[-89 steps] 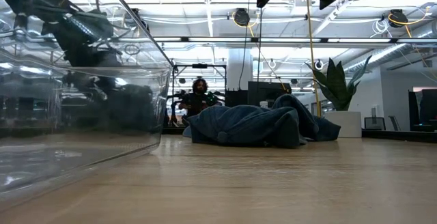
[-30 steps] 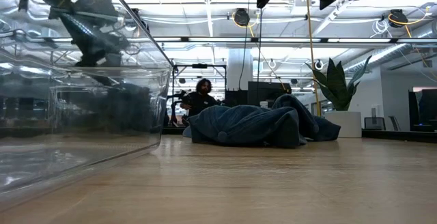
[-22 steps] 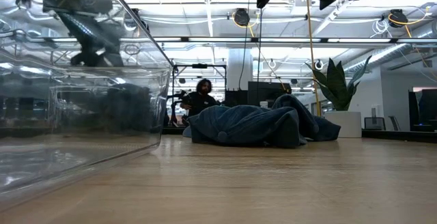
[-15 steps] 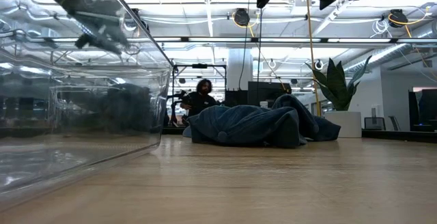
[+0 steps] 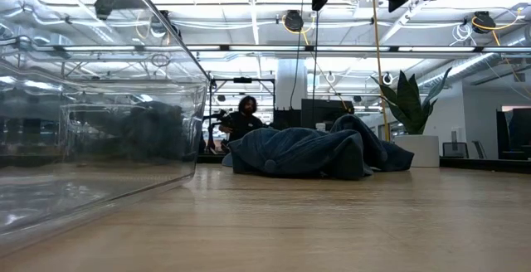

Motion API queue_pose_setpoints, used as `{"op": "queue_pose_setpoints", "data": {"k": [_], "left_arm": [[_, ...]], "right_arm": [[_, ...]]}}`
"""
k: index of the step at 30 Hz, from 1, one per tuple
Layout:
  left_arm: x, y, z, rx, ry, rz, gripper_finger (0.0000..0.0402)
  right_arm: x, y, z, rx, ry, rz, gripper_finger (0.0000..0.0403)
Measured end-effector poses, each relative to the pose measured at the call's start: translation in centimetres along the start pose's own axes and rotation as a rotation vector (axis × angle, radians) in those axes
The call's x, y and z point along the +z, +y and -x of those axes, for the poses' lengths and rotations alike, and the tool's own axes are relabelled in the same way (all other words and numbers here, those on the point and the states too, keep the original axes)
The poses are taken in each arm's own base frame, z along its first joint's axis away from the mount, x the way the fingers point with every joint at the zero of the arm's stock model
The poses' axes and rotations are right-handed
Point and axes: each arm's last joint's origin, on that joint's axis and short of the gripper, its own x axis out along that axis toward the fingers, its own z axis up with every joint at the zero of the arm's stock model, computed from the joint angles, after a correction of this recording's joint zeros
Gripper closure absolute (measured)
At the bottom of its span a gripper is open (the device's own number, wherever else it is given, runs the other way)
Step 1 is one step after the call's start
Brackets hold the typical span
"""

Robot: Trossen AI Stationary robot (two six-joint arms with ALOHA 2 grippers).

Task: Pick & Place hat
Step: Put the bottom blue cap into the bottom transparent bin

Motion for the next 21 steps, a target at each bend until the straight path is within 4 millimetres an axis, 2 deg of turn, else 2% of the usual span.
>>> {"op": "queue_pose_setpoints", "data": {"k": [5, 10, 13, 17, 21], "left_arm": [[-0.4, -2.0, -0.3, -0.142, 0.03, -0.052, 0.0192], [-1.8, -3.9, -2.4, -0.234, 0.053, -0.119, 0.0192], [-3.0, -5.5, -3.4, -0.361, 0.04, -0.239, 0.0192], [-4.0, -7.1, -2.8, -0.418, 0.002, -0.424, 0.0192], [-5.3, -6.9, -1.0, -0.322, -0.001, -0.492, 0.0192]], "right_arm": [[0.0, 0.0, 0.0, 0.0, 0.002, -0.002, 0.0403], [0.0, 0.0, 0.0, 0.0, 0.002, -0.002, 0.0403], [0.0, 0.0, 0.0, 0.0, 0.002, -0.001, 0.0403], [0.0, 0.0, 0.0, 0.0, 0.0, -0.001, 0.0403], [0.3, 0.1, 0.2, 0.001, -0.005, 0.0, 0.0403]]}}
